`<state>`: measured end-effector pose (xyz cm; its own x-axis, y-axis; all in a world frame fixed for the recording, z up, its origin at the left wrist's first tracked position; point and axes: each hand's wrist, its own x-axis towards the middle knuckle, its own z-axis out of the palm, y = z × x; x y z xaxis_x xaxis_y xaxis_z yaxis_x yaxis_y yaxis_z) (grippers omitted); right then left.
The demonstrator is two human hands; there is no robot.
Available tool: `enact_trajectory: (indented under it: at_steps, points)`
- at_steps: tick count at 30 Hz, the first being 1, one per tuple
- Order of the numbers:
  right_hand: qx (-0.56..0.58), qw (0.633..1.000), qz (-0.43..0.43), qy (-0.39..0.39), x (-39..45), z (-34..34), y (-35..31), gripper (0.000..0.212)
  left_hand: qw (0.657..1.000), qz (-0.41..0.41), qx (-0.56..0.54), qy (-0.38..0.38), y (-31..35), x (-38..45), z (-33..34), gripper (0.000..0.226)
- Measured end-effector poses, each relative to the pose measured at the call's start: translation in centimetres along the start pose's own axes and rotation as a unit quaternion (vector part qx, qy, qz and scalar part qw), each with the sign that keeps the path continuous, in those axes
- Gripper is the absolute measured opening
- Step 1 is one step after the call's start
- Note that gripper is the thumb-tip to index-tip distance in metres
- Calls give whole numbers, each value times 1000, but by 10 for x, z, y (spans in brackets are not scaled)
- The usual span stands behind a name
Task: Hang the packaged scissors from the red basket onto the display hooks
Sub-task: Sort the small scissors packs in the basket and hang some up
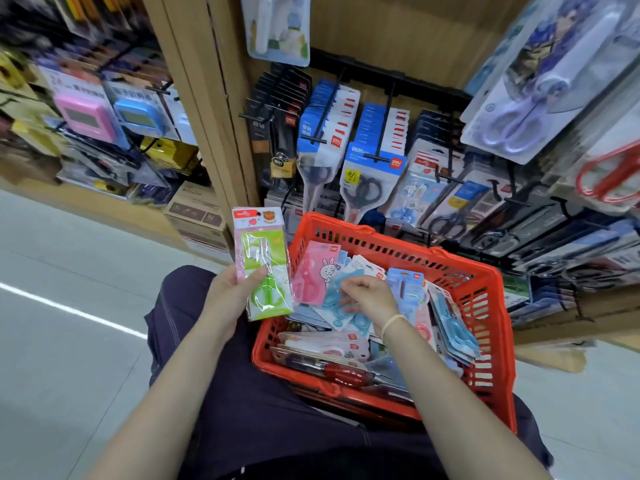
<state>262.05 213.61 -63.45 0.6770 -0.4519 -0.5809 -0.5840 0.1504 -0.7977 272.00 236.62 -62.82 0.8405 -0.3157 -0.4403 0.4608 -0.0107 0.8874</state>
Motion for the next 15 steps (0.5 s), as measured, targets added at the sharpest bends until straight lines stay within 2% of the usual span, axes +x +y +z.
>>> enact_trajectory:
  at_steps: [6, 9, 15]
  points:
    - [-65, 996, 41, 46, 28, 32, 8, 6, 999, -9, 14, 34, -16, 0, -7, 23]
    - [-94, 992, 47, 67, 37, 36, 7, 16, 999, -19, 0, 30, -17, 3, -5, 23]
    - [-87, 995, 29, 50, 38, 31, 0, 11, 999, -23, -19, 17, -19, 5, -8, 27]
